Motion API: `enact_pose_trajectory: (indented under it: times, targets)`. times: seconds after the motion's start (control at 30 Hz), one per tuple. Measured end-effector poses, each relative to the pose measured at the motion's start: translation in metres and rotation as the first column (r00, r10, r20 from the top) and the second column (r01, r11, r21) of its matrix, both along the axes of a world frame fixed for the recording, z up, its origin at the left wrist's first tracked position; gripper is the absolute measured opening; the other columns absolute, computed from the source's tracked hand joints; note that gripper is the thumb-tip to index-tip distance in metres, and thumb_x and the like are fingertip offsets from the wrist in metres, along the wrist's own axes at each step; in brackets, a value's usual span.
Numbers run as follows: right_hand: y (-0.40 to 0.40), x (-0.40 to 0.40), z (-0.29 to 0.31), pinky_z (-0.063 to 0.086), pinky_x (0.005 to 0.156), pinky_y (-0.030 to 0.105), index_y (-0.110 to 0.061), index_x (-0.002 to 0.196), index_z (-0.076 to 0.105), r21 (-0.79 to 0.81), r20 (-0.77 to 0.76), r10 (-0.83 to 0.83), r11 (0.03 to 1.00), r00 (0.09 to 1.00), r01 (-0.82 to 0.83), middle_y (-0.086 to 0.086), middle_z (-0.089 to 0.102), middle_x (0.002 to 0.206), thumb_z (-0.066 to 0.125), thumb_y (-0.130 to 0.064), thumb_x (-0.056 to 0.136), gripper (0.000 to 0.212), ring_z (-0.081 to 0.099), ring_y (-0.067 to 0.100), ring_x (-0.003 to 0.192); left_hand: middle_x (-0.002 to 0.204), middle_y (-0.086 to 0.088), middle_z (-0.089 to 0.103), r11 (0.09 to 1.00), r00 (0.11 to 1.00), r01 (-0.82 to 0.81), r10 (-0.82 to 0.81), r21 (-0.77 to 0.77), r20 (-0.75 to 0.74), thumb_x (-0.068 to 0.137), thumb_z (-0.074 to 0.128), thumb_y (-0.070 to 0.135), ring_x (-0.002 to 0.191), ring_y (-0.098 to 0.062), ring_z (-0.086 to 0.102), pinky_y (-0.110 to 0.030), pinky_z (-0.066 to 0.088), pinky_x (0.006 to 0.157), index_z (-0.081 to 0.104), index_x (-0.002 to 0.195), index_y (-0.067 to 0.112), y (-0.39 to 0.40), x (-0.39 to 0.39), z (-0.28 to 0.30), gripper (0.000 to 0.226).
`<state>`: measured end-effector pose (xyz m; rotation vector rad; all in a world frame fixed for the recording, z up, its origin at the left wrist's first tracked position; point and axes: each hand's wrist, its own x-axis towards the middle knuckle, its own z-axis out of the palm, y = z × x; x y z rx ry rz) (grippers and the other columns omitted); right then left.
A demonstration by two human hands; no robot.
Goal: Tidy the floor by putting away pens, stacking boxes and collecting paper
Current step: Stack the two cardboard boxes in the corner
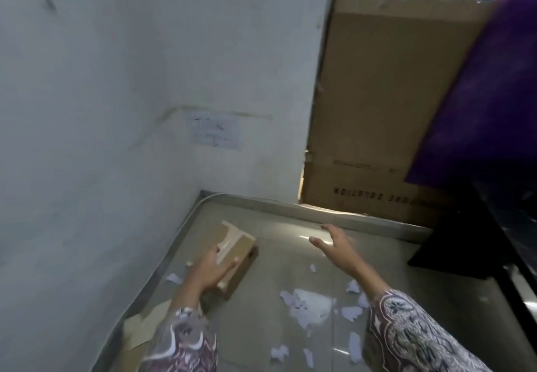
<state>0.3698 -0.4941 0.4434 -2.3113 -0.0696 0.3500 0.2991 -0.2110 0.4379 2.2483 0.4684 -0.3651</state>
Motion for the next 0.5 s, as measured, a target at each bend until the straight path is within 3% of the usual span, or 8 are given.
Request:
enact_pose_trajectory:
  times: [0.23,0.37,0.5]
  targets:
    - [0.101,-0.027,-0.043,0.033,0.107,0.034,-0.009,0.137,0.038,0.025,-0.111,0.131,0.991,0.985,-0.129,0.013,0.038,0.145,0.058,-0.039,0.087,0.061,0.039,0.025,0.131,0.141,-0.01,0.043,0.979,0.975,-0.199,0.194,-0.04,-0.111,0.083,0.057,0.05,0.129,-0.028,0.042,-0.039,0.036,0.106,0.039,0.135,0.013,0.08,-0.087,-0.052,0.066]
    - [0.157,-0.019,-0.079,0.032,0.106,0.035,-0.012,0.139,0.034,0.065,-0.192,0.185,0.982,0.964,-0.176,0.011,0.037,0.146,0.056,-0.039,0.089,0.061,0.036,0.025,0.133,0.138,-0.012,0.044,0.953,0.942,-0.294,0.278,-0.064,-0.19,0.087,0.056,0.045,0.125,-0.027,0.043,-0.036,0.037,0.103,0.039,0.133,0.009,0.117,-0.08,-0.088,0.061]
    - [0.205,0.013,-0.122,0.032,0.096,0.024,-0.011,0.136,0.039,0.11,-0.222,0.202,0.977,0.954,-0.181,0.009,0.04,0.143,0.057,-0.031,0.089,0.054,0.039,0.023,0.131,0.13,-0.013,0.048,0.909,0.907,-0.4,0.373,-0.119,-0.198,0.087,0.058,0.042,0.119,-0.027,0.048,-0.034,0.039,0.097,0.045,0.126,0.009,0.146,-0.044,-0.129,0.053]
